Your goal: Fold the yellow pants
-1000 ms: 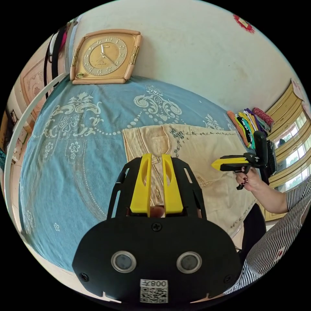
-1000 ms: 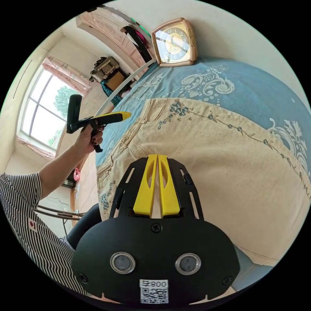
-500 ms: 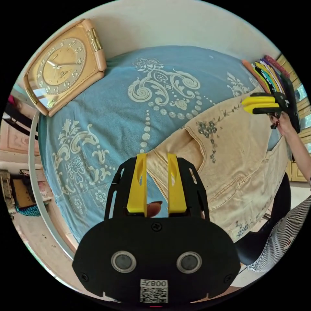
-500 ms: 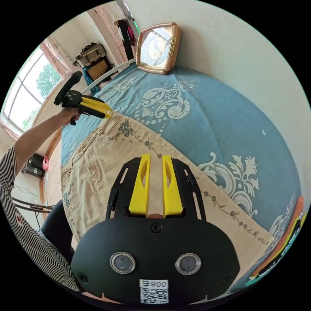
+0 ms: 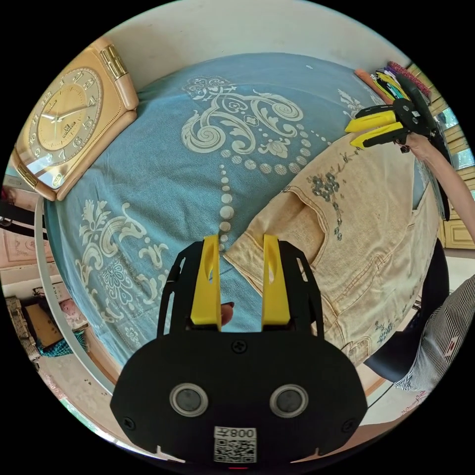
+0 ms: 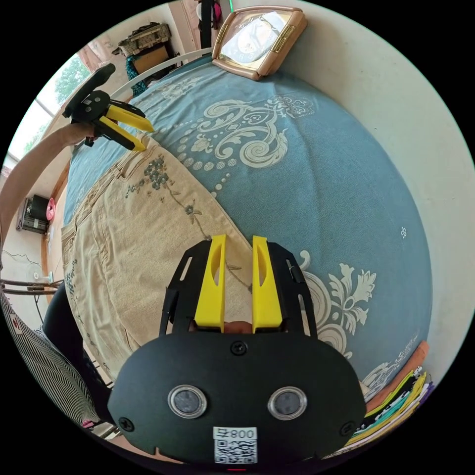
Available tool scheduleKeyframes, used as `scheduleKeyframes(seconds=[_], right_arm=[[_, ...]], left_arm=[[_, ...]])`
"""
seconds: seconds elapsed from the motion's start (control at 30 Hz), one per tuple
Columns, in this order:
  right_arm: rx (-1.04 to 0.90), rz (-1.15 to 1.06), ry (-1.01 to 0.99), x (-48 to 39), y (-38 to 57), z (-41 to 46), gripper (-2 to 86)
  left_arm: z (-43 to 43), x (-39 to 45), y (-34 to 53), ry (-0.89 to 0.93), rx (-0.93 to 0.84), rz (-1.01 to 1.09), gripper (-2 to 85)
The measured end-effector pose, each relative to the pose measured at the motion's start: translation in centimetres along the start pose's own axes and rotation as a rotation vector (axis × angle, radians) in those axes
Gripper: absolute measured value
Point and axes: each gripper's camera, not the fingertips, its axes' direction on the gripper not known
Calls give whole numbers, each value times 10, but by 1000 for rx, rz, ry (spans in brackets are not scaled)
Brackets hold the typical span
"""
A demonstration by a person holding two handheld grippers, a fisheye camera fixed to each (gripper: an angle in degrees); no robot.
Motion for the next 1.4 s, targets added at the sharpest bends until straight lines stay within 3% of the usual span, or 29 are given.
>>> scheduleKeyframes(seconds=[0.3, 0.63, 1.07, 1.4], right_arm=[[-17, 40, 51, -32, 0, -9, 56], [-30, 100, 50, -70, 18, -32, 13], [90, 74, 119, -173, 101, -103, 7], [98, 77, 90, -264, 172, -110, 7]], left_arm=[[-1, 54, -3, -104, -41, -11, 36], [-26, 108, 31, -198, 12, -54, 26], [-63, 214, 140, -321, 181, -24, 28], [-51, 293, 247, -276, 206, 0, 24]])
